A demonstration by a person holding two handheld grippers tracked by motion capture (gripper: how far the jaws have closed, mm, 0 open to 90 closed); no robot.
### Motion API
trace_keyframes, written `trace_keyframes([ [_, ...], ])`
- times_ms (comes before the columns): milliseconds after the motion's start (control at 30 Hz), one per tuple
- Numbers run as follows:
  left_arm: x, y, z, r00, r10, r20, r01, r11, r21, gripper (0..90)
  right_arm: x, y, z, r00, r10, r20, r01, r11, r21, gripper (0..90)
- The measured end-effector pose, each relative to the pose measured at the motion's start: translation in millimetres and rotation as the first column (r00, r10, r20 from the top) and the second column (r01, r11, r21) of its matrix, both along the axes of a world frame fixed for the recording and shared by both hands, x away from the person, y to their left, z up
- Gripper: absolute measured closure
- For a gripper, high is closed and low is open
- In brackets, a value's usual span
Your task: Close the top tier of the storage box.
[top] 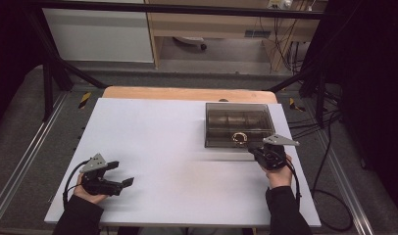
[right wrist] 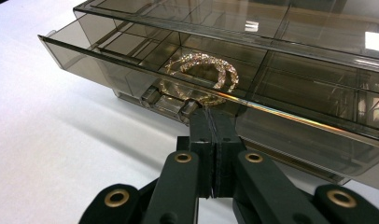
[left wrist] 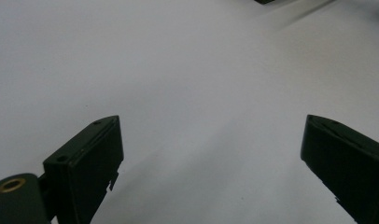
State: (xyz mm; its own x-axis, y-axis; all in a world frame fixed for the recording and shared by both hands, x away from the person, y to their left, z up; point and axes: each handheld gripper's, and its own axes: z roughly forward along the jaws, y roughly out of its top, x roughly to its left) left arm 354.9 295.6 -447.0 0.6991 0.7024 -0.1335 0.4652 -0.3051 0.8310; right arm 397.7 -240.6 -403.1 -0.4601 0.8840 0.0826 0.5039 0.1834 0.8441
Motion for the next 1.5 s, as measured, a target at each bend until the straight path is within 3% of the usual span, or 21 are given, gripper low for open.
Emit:
trace_keyframes([
  [1500, 0.1, 0.2, -0.1, 1.0, 0.001, 0.0, -0.001, 1.0, 0.001, 5.6, 22.8, 3.8, -0.1, 0.9992, -0.036, 0.017, 0.036, 0.999, 0.001, 90.0],
])
